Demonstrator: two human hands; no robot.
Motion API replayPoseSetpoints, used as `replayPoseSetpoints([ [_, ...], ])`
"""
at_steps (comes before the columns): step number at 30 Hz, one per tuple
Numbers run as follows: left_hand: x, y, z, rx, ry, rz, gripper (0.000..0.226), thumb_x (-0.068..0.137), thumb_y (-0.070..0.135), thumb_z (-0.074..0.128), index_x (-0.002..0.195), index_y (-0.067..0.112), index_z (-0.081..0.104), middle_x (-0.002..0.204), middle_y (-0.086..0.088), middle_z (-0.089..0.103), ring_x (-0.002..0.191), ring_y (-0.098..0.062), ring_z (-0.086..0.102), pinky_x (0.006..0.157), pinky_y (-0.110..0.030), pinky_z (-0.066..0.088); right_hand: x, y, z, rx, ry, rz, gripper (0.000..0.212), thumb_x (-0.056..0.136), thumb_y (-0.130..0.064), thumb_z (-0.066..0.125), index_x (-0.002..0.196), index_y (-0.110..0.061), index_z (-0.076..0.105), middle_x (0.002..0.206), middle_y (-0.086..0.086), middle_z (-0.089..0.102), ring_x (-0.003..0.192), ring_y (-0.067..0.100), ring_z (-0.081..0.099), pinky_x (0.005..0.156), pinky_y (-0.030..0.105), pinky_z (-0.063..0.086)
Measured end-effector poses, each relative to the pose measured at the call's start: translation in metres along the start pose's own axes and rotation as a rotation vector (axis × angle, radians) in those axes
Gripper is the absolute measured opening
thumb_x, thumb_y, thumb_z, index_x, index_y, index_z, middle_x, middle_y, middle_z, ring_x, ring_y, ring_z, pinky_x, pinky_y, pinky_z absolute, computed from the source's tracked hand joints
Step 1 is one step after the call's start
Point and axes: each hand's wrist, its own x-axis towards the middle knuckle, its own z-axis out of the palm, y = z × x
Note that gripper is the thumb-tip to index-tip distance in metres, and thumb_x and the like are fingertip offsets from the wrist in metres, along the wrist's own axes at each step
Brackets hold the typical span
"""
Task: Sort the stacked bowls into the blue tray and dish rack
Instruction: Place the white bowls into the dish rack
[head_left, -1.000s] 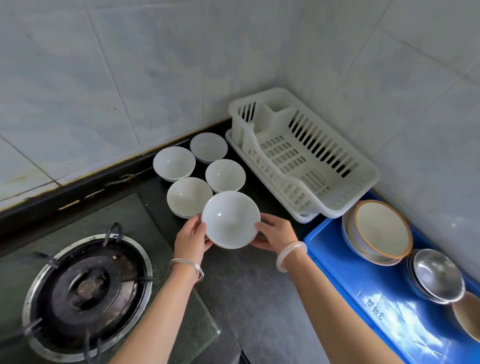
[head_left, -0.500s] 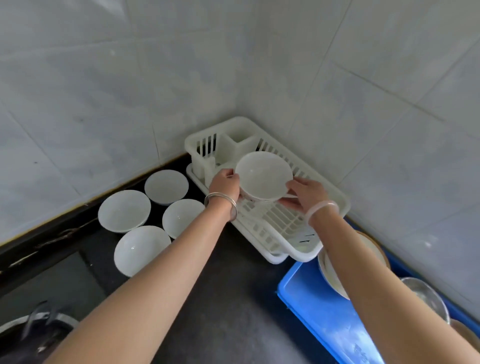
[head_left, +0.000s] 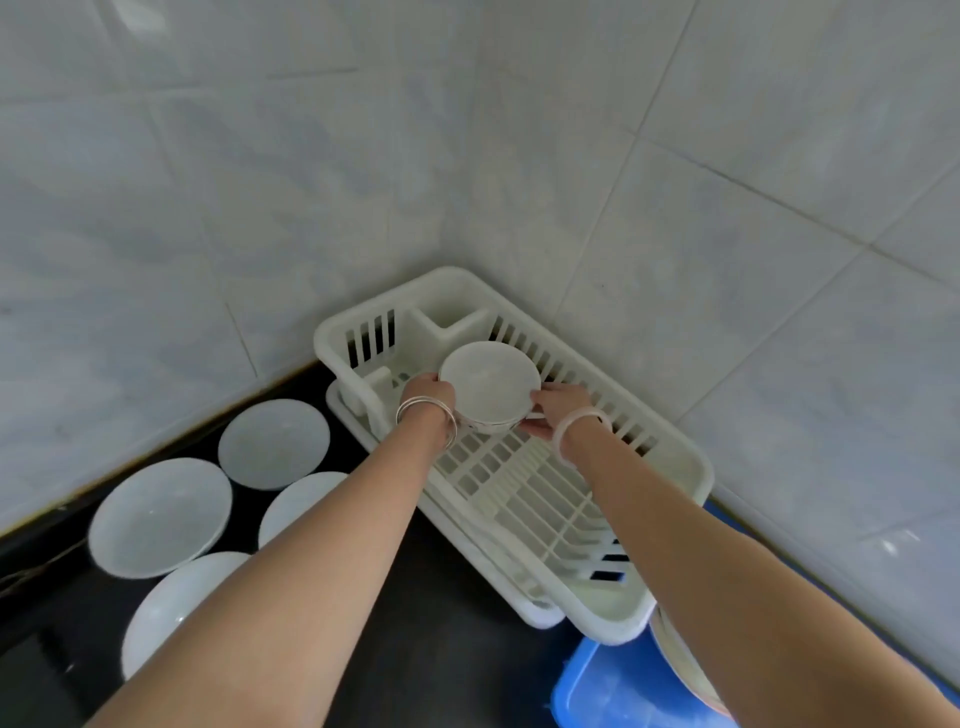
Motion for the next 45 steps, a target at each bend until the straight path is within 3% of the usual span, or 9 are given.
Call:
replayPoseSetpoints([
  [8,0.026,-0.006,0.002,0.063,-0.022,0.036,0.041,0.087,-0.003,0.034,0.118,0.008,0.06,0.104,-0.02,0.059,0.069,-0.03,0.058,0.052,-0.038,0.057,0.03,0.009,0.006,0.037,0.009,0.003,0.04,0.092,-0.001,0.051,0.132,-0.002,0.048,0.132,0.018,0.054,0.106,0.035,0.059,0.075,0.035,0.055],
  [12,0.03,-0.007,0.004,0.101,-0.013,0.051,0.039,0.088,-0.001,0.036,0.118,0.006,0.059,0.106,-0.02,0.062,0.069,-0.034,0.063,0.075,-0.052,0.056,0.034,0.015,0.004,0.161,-0.016,-0.002,0.037,0.093,-0.011,0.053,0.128,-0.002,0.05,0.131,0.014,0.053,0.091,0.026,0.057,0.078,0.036,0.055],
  [16,0.028,-0.008,0.005,0.03,0.022,0.016,0.038,0.087,-0.001,0.037,0.118,0.011,0.057,0.084,-0.012,0.059,0.037,-0.021,0.057,0.064,-0.045,0.057,0.031,0.021,0.005,0.145,-0.037,-0.022,0.029,0.095,-0.023,0.05,0.122,-0.011,0.052,0.12,0.009,0.056,0.105,0.029,0.058,0.086,0.037,0.054],
  [18,0.024,-0.007,0.006,0.051,0.024,0.029,0.036,0.086,0.001,0.038,0.117,0.008,0.056,0.078,-0.012,0.059,0.051,-0.027,0.061,0.071,-0.05,0.058,0.028,0.023,0.007,-0.011,-0.035,-0.035,0.035,0.096,-0.032,0.043,0.127,-0.016,0.049,0.109,0.005,0.056,0.11,0.029,0.058,0.093,0.041,0.051],
  [22,0.016,-0.003,0.006,0.232,-0.01,0.043,0.039,0.086,0.011,0.041,0.122,0.003,0.052,0.121,-0.023,0.057,0.108,-0.04,0.056,0.094,-0.049,0.049,0.022,0.024,0.008,-0.133,-0.023,-0.052,0.045,0.097,-0.038,0.036,0.136,-0.017,0.043,0.105,0.006,0.059,0.111,0.034,0.057,0.096,0.047,0.049],
  [29,-0.02,0.011,-0.008,0.353,-0.058,0.138,0.039,0.089,0.011,0.036,0.123,0.002,0.054,0.124,-0.024,0.056,0.114,-0.039,0.054,0.098,-0.046,0.045,-0.005,0.009,-0.001,-0.418,-0.033,-0.166,0.043,0.098,-0.031,0.033,0.135,-0.012,0.046,0.141,0.009,0.047,0.125,0.031,0.048,0.107,0.046,0.037],
  [36,-0.089,0.005,-0.049,0.444,0.024,0.363,0.029,0.096,0.016,0.037,0.112,0.016,0.06,0.104,0.001,0.062,0.093,-0.019,0.054,0.074,-0.025,0.043,-0.084,0.012,0.003,-0.5,-0.053,-0.343,0.043,0.097,-0.038,0.033,0.131,-0.015,0.048,0.12,0.012,0.061,0.105,0.031,0.059,0.096,0.05,0.046],
  [39,-0.12,-0.017,-0.075,0.464,0.067,0.402,0.038,0.096,0.017,0.041,0.134,0.016,0.047,0.135,-0.005,0.053,0.119,-0.022,0.053,0.094,-0.03,0.041,-0.127,0.023,0.019,-0.549,-0.066,-0.419,0.035,0.096,-0.035,0.034,0.114,-0.017,0.059,0.105,0.008,0.066,0.092,0.027,0.063,0.088,0.048,0.051],
  [45,-0.162,-0.087,-0.138,0.505,0.269,0.365,0.041,0.093,0.015,0.047,0.134,0.02,0.047,0.136,-0.006,0.053,0.122,-0.027,0.052,0.099,-0.037,0.042,-0.173,0.075,0.063,-0.742,-0.167,-0.391,0.03,0.095,-0.033,0.035,0.101,-0.016,0.059,0.095,0.009,0.067,0.081,0.026,0.062,0.07,0.034,0.05],
])
